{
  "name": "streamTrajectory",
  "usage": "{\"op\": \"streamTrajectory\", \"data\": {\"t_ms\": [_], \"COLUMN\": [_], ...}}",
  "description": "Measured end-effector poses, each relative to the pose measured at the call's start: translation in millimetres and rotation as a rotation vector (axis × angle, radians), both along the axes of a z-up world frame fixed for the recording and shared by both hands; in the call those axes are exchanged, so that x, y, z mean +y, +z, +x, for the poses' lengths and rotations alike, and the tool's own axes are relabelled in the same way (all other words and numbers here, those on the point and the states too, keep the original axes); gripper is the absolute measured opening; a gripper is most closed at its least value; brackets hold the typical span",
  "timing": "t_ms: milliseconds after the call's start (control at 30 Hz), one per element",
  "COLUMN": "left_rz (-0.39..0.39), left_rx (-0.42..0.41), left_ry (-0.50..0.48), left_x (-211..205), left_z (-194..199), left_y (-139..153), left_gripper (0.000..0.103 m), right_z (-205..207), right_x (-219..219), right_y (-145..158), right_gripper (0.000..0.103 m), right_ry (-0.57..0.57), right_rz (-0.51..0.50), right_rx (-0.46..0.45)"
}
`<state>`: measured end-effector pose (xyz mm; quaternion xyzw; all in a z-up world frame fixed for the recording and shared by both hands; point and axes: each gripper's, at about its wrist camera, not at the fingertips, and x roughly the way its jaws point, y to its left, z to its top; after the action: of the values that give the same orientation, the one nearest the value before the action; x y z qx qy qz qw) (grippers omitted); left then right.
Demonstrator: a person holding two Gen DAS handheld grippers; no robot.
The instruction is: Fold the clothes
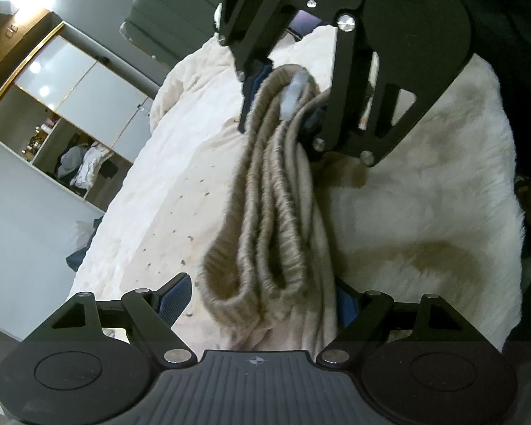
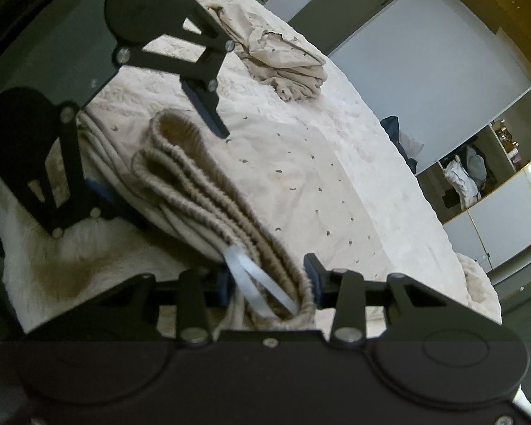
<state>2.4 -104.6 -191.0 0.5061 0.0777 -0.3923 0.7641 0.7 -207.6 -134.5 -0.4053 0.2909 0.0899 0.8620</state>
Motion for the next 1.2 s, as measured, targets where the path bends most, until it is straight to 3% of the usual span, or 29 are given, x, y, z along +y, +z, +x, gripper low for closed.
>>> {"op": "streamTrajectory", "data": {"t_ms": [300,400,467,633,800,1067,1200], "left_rz": [0.039,0.039,0.041,-0.015,-0.059,-0.091,-0.078], "left_rx": [-0.055,-0.019,0.021,0.141,0.219,0.279,0.278], "left_ry": [-0.029,-0.036,-0.042,-0.014,0.018,0.052,0.044], "left_x": [8,8,7,7,5,-6,-9], "left_z": [1,4,6,16,26,41,43], "left_y": [-9,-8,-5,11,30,54,57], "left_gripper": [0.066,0.041,0.019,0.012,0.01,0.01,0.01], "right_z": [-9,-19,-25,-33,-27,-30,-37], "right_x": [-2,0,2,13,25,43,50], "right_y": [-4,-14,-21,-40,-55,-37,-20], "right_gripper": [0.044,0.051,0.056,0.069,0.069,0.073,0.081], "right_ry": [0.026,0.051,0.065,0.077,0.062,0.084,0.104], "right_rz": [-0.053,-0.101,-0.129,-0.168,-0.206,-0.141,-0.054], "right_rx": [-0.01,-0.013,-0.012,-0.017,-0.037,-0.091,-0.122]}}
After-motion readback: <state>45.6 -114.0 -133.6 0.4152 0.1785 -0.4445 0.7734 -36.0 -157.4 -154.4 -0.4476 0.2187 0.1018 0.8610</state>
